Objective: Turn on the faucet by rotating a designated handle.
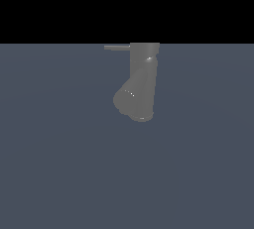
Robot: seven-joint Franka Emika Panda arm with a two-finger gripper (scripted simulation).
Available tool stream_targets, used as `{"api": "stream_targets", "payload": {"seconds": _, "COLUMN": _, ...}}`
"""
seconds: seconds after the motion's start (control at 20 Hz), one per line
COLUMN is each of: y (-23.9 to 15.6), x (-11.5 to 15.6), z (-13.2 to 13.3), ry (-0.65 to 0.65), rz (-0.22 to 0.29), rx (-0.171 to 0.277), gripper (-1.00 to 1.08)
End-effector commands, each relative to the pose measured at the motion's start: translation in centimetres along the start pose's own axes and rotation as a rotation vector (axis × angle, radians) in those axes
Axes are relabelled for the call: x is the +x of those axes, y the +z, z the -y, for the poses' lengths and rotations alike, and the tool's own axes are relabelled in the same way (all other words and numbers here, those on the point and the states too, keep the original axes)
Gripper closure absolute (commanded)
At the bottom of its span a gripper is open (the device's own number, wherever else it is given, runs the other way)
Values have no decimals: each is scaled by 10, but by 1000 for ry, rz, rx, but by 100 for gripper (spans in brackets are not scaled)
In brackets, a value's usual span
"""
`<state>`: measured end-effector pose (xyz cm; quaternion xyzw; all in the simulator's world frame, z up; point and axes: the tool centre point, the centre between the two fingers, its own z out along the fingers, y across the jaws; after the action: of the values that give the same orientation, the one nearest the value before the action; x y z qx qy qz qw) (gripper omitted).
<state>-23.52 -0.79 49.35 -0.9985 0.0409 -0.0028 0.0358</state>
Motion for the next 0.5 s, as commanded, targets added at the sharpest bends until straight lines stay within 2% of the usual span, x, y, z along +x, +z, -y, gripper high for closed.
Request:
{"api": "stream_targets", "payload": {"seconds": 0.0, "y": 0, "x": 7, "z": 1, "ry": 31, "rz": 1, "rx": 4, "gripper": 108}}
{"api": "stream_targets", "payload": {"seconds": 0.45, "y": 3, "x": 49, "z": 6, "ry": 213, "rz": 10, "rx": 25, "gripper": 108}}
